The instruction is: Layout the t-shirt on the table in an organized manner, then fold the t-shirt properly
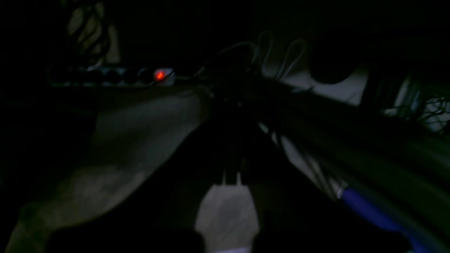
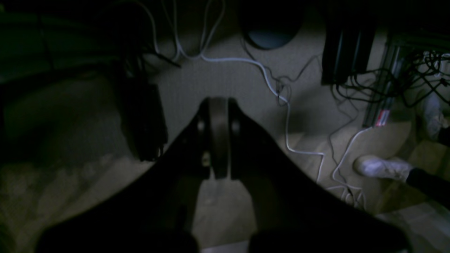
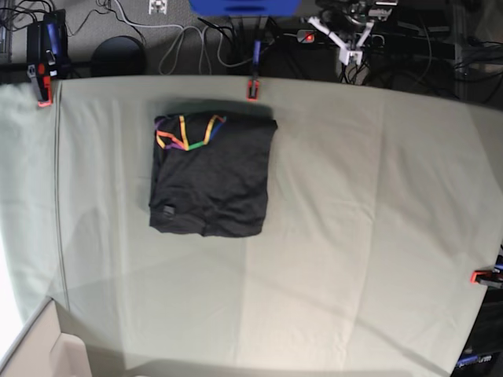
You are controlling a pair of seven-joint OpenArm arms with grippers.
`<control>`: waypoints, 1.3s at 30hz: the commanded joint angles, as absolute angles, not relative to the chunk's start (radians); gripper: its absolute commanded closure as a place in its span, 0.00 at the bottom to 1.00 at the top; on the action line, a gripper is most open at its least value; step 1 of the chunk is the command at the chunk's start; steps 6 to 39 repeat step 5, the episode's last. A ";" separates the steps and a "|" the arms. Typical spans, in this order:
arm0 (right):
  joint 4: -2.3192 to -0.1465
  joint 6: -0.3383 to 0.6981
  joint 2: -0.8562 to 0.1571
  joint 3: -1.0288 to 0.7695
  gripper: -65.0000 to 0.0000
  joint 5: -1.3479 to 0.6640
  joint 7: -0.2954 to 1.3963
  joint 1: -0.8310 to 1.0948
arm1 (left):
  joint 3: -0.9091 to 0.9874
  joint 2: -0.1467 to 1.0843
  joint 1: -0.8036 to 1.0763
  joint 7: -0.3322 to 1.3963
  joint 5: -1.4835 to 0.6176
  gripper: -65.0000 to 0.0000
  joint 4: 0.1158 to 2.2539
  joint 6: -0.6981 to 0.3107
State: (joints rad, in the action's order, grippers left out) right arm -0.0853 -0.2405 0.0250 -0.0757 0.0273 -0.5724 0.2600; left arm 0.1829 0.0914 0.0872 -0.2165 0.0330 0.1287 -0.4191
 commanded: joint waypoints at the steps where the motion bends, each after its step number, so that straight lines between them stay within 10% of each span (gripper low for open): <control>1: -0.084 -0.255 0.027 -0.074 1.00 0.025 -0.585 0.268 | 0.180 0.099 0.093 -0.219 0.038 1.00 0.127 -0.429; 39: -0.088 -0.255 0.025 -0.073 1.00 0.025 -0.553 0.266 | 0.182 0.102 0.091 -0.217 0.031 1.00 0.127 -0.429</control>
